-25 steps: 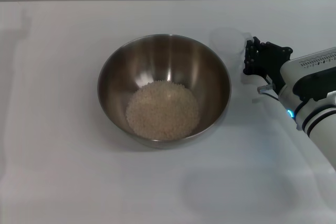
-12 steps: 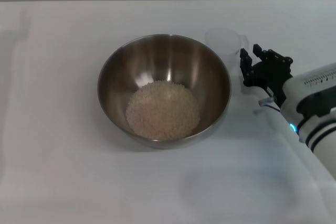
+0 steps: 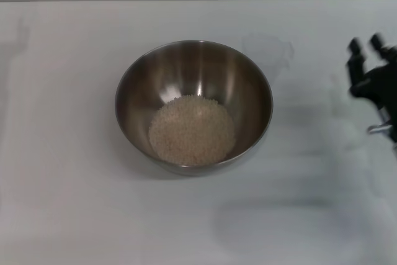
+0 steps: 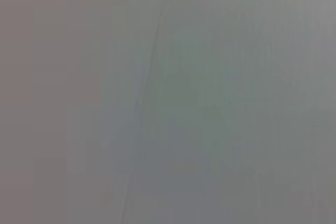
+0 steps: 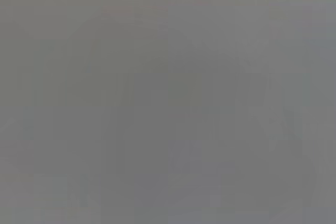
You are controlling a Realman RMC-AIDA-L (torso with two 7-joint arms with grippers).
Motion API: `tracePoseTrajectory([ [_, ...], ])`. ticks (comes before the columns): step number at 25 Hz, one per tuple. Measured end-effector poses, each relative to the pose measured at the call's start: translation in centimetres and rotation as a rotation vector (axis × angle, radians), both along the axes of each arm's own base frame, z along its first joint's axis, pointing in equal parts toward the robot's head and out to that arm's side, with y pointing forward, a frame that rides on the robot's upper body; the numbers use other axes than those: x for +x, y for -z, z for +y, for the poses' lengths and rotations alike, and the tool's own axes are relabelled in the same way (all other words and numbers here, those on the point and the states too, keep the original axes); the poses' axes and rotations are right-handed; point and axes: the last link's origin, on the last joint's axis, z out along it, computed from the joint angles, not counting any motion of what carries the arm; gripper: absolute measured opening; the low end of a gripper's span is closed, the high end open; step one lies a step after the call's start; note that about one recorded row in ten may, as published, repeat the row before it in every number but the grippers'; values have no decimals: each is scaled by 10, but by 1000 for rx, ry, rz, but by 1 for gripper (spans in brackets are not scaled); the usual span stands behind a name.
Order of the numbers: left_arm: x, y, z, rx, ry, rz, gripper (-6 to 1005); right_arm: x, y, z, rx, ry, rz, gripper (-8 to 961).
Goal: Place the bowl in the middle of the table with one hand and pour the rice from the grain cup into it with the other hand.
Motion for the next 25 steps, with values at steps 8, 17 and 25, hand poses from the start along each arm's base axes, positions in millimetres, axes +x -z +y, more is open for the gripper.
tracePoseTrajectory([
  [8,-10,14,0,-42,-62,60,666,-29,-33,47,131,-123,38,471],
  [17,-12,35,0,-109,-75,95,665,-44,-64,83,248,-165,-10,569],
  [25,-17,53,-2,-151,-94,82,665,-45,-75,92,289,-150,-19,572],
])
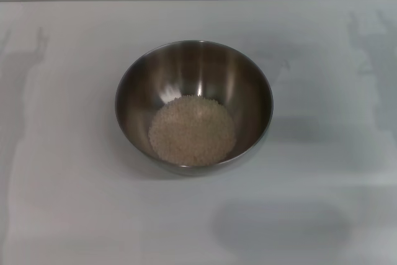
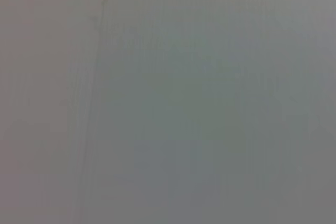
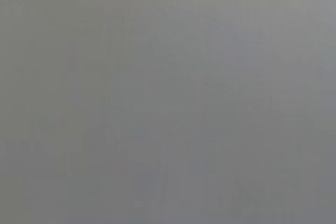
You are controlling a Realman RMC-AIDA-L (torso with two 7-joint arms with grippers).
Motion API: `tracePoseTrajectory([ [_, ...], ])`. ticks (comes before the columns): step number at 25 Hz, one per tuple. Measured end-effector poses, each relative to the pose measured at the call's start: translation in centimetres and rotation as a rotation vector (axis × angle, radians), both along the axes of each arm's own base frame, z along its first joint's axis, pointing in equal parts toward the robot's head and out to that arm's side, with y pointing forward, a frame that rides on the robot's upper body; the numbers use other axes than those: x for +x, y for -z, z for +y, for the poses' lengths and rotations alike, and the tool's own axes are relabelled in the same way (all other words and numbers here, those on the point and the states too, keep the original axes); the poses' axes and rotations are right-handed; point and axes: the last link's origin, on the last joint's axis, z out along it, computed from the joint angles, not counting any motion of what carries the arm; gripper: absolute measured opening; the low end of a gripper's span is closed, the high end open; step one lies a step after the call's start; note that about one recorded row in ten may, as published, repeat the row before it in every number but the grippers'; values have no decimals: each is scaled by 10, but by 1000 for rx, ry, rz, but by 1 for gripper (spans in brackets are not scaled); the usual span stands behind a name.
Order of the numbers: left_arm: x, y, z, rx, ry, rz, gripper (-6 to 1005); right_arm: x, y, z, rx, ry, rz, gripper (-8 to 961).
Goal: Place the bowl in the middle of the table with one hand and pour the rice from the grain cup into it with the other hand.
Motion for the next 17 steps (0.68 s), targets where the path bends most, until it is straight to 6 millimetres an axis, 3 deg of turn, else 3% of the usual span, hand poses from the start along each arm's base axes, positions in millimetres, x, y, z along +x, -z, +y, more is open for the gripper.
tracePoseTrajectory([
  [17,-2,6,-8,13,27,-5,665,1,0,2,-19,8,3,572],
])
